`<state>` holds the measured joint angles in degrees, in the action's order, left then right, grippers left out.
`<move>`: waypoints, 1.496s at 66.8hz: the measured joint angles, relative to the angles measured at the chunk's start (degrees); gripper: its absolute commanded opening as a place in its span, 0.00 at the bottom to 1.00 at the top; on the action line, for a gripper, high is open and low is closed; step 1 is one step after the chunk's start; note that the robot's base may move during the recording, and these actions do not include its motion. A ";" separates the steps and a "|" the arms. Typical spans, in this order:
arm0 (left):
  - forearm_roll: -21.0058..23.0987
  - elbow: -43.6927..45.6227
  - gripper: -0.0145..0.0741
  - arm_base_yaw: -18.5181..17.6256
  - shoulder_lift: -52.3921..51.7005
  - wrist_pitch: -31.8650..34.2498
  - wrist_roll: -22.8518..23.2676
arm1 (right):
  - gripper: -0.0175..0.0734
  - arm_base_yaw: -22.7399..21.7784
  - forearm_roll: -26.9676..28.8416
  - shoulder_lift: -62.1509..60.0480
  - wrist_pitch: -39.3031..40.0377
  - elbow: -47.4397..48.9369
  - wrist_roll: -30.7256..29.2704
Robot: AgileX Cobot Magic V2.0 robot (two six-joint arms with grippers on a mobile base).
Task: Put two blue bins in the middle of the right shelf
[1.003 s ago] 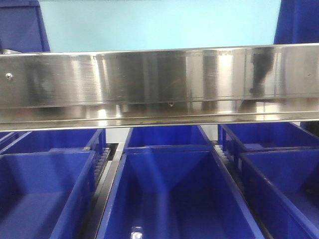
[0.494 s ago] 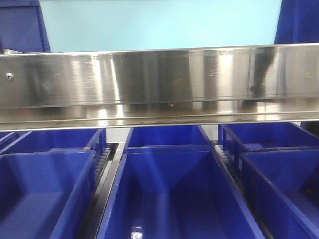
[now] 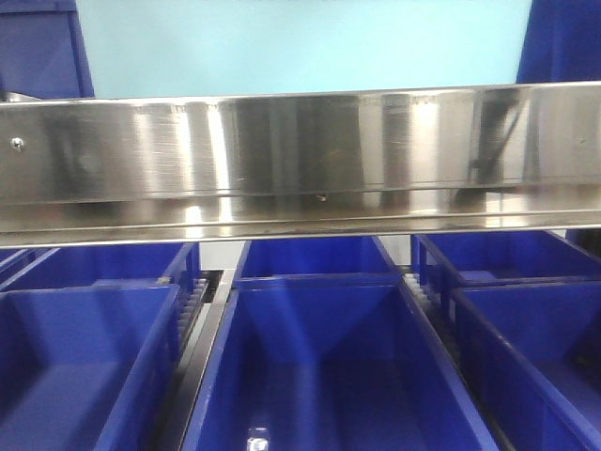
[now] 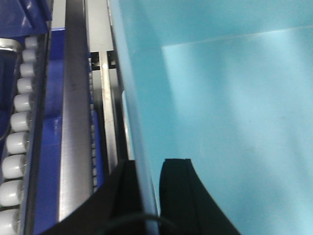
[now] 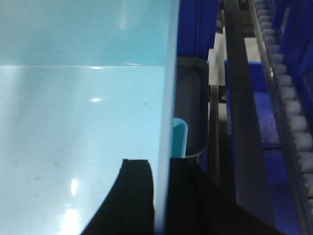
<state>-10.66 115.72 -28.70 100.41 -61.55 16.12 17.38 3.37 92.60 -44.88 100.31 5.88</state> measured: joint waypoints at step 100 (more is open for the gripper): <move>1.71 -10.51 0.69 2.46 -4.02 -8.33 -1.11 | 0.80 0.00 0.97 2.01 -15.26 0.39 -0.09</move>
<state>-8.95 105.21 -26.24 96.39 -69.87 15.01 17.38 4.33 94.61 -60.13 100.71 5.79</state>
